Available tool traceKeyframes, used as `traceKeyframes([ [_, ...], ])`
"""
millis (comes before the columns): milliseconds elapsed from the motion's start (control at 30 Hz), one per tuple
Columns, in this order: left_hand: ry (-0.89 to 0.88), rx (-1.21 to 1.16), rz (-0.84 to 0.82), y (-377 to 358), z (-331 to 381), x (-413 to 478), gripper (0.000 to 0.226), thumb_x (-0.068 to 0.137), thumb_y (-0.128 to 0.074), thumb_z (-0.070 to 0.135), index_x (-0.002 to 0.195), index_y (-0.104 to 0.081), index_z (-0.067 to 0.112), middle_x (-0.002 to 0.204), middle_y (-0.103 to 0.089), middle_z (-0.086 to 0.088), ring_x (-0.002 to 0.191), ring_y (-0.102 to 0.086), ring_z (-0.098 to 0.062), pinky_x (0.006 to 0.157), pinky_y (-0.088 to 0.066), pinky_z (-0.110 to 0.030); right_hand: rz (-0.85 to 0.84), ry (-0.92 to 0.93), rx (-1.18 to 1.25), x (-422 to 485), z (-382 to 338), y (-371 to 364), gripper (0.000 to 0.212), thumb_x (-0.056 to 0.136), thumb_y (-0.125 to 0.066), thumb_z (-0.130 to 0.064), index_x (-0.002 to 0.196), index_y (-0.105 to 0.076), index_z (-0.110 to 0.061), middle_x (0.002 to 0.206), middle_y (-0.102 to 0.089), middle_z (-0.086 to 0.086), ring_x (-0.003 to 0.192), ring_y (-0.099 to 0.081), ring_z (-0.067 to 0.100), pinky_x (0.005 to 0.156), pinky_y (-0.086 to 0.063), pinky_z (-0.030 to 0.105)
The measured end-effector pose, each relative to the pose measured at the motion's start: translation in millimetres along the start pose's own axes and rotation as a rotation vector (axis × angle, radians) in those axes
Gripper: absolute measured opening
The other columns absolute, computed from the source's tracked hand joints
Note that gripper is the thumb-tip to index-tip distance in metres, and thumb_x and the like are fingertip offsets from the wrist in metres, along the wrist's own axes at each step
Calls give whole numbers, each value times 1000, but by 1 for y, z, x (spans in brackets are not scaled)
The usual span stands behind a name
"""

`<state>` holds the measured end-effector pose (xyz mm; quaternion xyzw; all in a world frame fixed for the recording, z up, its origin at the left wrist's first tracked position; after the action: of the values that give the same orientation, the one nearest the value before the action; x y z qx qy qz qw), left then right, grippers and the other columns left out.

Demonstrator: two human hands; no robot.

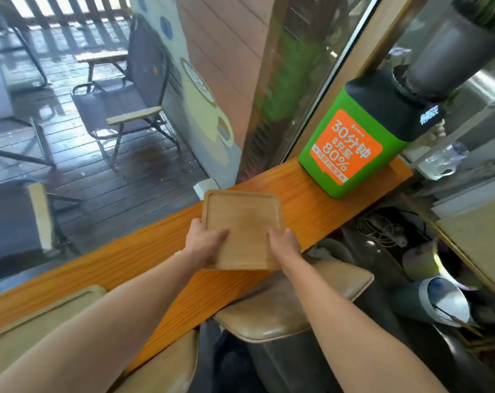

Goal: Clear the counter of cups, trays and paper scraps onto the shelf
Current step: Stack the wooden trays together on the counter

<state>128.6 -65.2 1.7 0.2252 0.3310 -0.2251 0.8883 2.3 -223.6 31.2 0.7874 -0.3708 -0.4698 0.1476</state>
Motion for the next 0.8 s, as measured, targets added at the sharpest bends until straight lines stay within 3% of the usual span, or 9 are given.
traceKeyframes([
  [100,-9,-27,62,67,-33,-20,54,77,-81,41,110,-42,23,101,-54,1,89,-58,-20,74,-56,-43,-76,26,3,-50,-11,-50,63,100,-49,-40,149,-35,-2,150,-44,16,132,-45,35,96,-39,36],
  [167,-7,-51,108,106,-54,-33,54,78,-81,39,109,-42,22,100,-53,1,86,-56,-18,66,-51,-38,-121,53,-30,-78,-17,-82,56,100,-48,-37,142,-42,-1,142,-51,17,124,-51,35,89,-40,34],
  [300,-33,-104,240,181,-90,-60,52,77,-84,31,106,-43,17,95,-53,0,80,-54,-18,64,-44,-32,-202,135,-72,-131,-26,-139,47,100,-50,-35,131,-50,-1,125,-60,16,109,-59,32,94,-52,44],
  [433,-32,-160,270,232,-119,-85,53,79,-84,29,111,-43,15,104,-56,-5,95,-58,-26,78,-53,-40,-263,221,-122,-170,-30,-180,44,101,-50,-34,132,-50,-2,114,-60,9,93,-56,23,66,-48,32],
  [567,19,-225,269,267,-157,-108,57,82,-81,29,119,-41,15,113,-55,-9,104,-61,-31,83,-57,-47,-310,279,-234,-200,-25,-215,49,102,-47,-37,136,-45,-1,133,-56,15,110,-55,31,79,-39,30],
  [733,58,-253,245,292,-197,-124,59,83,-78,35,123,-37,21,114,-54,-6,93,-60,-24,62,-53,-39,-348,269,-282,-223,-12,-244,44,101,-46,-34,133,-46,-3,132,-56,16,113,-56,32,85,-44,36],
  [800,60,-264,242,297,-209,-127,63,83,-79,35,128,-37,19,118,-55,-8,94,-60,-24,63,-53,-38,-354,272,-307,-227,-8,-251,45,101,-46,-33,133,-46,-2,131,-56,16,115,-56,33,92,-47,40],
])
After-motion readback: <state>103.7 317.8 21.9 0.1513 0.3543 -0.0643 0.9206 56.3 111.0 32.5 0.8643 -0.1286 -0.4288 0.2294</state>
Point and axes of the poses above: each hand's wrist, its own x-axis towards the middle knuckle, its own y-axis out of the back of the hand, z = x × y, the point moved 2 cm from there along x, towards the middle knuckle
